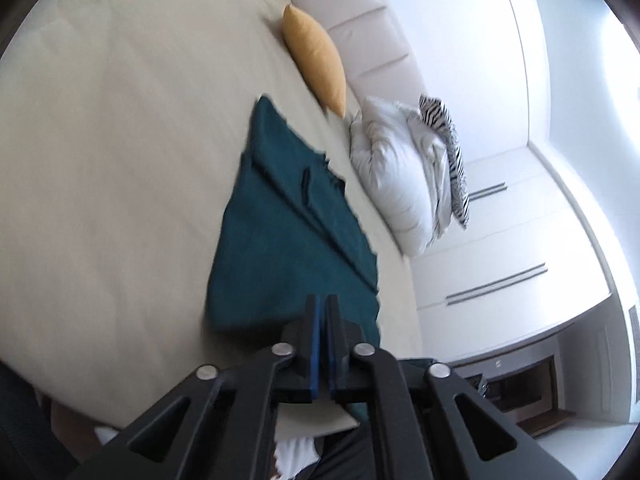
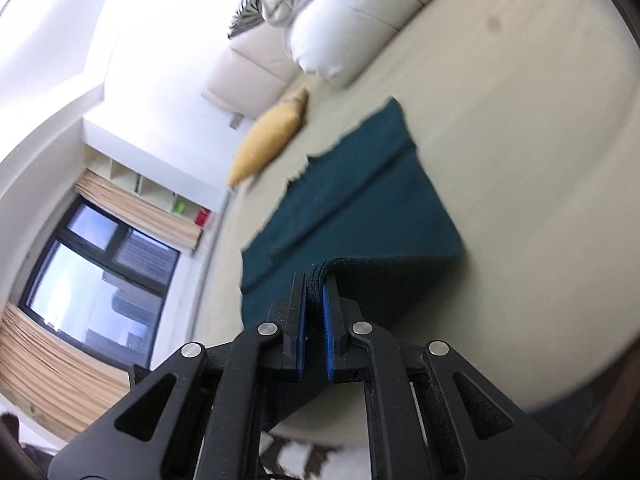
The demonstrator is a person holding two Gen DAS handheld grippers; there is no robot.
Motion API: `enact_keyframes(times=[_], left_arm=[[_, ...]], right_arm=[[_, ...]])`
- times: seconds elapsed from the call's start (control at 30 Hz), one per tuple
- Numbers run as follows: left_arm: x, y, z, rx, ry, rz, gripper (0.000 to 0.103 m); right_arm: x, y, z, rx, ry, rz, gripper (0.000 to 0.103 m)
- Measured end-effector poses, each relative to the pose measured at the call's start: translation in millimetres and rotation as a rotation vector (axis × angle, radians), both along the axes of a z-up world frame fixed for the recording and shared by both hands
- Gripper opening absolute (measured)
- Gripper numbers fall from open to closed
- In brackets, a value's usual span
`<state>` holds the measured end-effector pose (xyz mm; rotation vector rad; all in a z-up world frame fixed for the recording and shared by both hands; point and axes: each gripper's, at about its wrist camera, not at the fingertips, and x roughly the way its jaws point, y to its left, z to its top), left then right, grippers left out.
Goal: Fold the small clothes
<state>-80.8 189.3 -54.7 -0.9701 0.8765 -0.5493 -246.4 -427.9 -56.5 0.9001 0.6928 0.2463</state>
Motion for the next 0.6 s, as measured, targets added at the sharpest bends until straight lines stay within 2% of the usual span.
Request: enact_keyframes(times=[0.07,0.13,0.23,0.33,0.37,0.4,0.43,0.47,0.5,0.6], left_arm=[[17.6,3.8,15.0,-0.005,-0.037,0.033,0.0],[32.0,3.2,23.6,0.033,-0.067,0.06,0.0],[48.9,-3.0,22.7,0.061,-0.045,0.065,0.0],[38.8,-16.8,15.1,0.229,-0.01,0.027,0.001],[31.3,-18.6,7.6,0.263,0.009,0.011,0.005],[21.0,-16.3,-4.3,0.283,0.043,-0.003,0.019],[10.4,-13.1,-18.5,0.276,0.083,-0.013,0.029],[1.0,-10.8,-31.1,0.267,0.124,-0.017,0.044],[-12.2,-7.4,-46.7,0.25,0.174,-0.023,0.048],[-42.6,-10.0,-76.6,0.246,0.271,-0.086,0.047]], right_arm=[[21.2,0.1,7.5,0.0,-0.014,-0.016,0.006],[47.0,0.3,12.5,0.007,-0.025,-0.023,0.006],[81.0,6.9,17.4,0.003,-0.029,-0.011,0.006],[96.8,21.2,22.7,-0.003,-0.05,0.038,0.006],[95.2,23.6,23.2,-0.006,-0.057,0.05,0.006],[92.8,25.7,21.6,-0.005,-0.058,0.054,0.006],[86.8,24.6,17.0,0.007,-0.055,0.059,0.006],[80.1,22.5,12.4,0.018,-0.048,0.058,0.006],[70.8,18.8,7.0,0.022,-0.036,0.049,0.006],[38.2,5.4,-6.8,0.034,-0.017,0.032,0.006]])
